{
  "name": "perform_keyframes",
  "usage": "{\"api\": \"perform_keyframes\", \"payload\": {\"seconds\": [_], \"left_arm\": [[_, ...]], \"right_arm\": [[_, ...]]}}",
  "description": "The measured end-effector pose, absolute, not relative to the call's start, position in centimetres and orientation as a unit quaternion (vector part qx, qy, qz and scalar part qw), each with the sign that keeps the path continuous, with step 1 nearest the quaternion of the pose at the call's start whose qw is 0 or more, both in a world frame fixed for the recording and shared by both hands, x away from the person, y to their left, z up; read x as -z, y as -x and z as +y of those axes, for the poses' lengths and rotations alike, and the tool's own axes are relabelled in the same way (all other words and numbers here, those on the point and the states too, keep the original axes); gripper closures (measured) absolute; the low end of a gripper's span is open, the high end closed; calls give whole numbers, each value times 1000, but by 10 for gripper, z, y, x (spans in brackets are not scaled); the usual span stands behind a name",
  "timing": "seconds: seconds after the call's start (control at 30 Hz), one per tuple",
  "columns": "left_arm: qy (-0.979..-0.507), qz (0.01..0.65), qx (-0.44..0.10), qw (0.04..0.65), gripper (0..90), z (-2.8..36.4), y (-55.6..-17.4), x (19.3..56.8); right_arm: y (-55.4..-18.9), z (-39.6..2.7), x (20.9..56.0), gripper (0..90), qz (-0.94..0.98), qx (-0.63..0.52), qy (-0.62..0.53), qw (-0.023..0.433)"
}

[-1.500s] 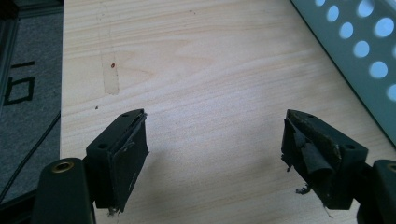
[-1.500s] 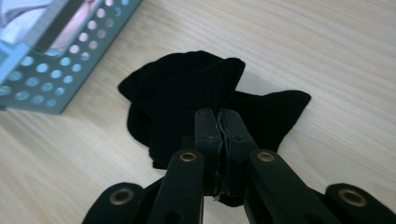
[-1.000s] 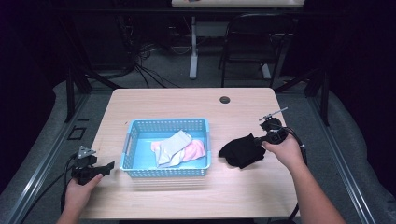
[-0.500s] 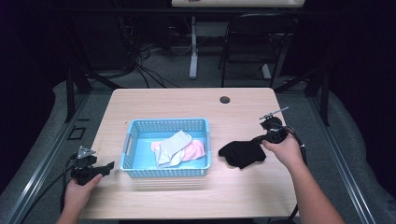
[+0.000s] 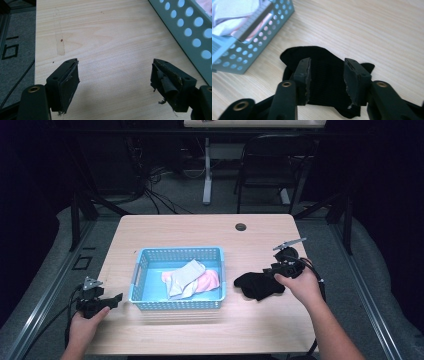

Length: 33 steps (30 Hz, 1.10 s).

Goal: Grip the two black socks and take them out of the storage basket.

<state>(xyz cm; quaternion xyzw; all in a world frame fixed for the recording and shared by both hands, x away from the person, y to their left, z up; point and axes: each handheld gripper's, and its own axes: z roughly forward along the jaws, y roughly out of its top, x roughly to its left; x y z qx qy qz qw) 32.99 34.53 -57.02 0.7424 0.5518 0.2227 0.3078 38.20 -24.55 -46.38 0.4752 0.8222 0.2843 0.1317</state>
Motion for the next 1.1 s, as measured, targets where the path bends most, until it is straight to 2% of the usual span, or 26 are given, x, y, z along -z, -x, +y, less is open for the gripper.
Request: {"api": "perform_keyframes", "payload": {"seconds": [0.23, 0.47, 1.1], "left_arm": [[-743, 551, -223, 309, 226, 345, -330, 570], [-742, 551, -223, 309, 226, 345, -330, 571], [-744, 551, -220, 307, 226, 343, -330, 572]], "right_arm": [[-369, -226, 457, 521, 825, -305, -455, 137], [-357, -213, 455, 533, 829, -317, -435, 148], [-335, -198, 500, 537, 819, -343, -439, 140]]}}
